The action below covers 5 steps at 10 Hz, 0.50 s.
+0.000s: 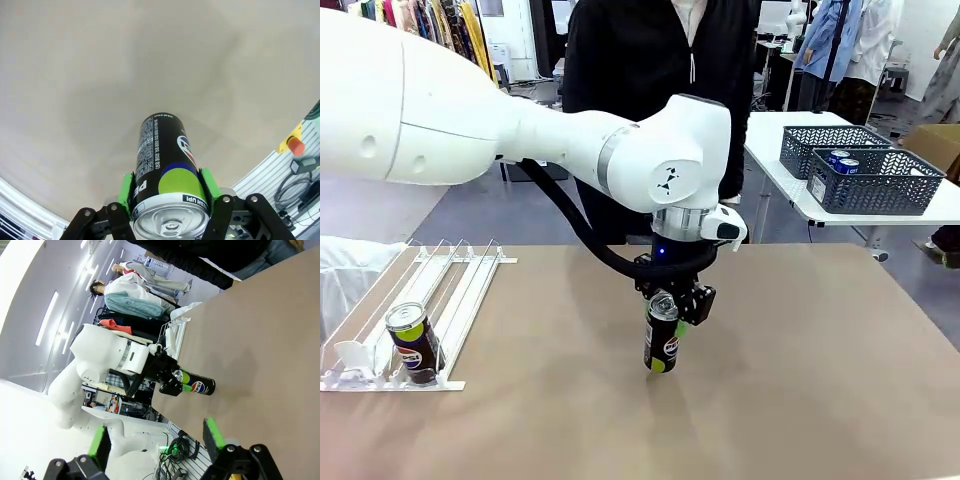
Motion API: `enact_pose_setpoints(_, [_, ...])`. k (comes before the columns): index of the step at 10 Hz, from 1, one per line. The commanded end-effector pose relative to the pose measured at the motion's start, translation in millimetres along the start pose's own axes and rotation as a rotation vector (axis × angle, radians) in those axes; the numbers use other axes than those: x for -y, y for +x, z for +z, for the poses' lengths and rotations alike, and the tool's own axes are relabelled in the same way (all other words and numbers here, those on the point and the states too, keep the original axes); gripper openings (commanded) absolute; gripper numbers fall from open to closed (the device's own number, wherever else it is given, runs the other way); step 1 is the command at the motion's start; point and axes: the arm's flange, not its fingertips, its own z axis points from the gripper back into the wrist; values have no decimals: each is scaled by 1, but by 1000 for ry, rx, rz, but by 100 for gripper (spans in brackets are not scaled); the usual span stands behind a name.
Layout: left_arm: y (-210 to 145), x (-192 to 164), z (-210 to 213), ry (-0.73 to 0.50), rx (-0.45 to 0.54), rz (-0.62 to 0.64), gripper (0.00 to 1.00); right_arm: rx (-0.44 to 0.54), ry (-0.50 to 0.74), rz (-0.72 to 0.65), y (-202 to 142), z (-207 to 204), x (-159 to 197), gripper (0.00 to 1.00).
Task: Retrieve and store the cans from the dispenser.
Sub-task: Pick up one can from the Automatic Can Dispenser and place it in the middle of the table.
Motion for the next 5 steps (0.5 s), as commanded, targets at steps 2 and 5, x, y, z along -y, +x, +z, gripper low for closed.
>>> enact_pose_setpoints(2, [9,-9,-1,-8,-4,10,0,21,25,14,4,-2,-3,100])
enact_pose_setpoints(5, [9,-9,0,-11,-7,1,24,21,25,14,4,-2,-3,100])
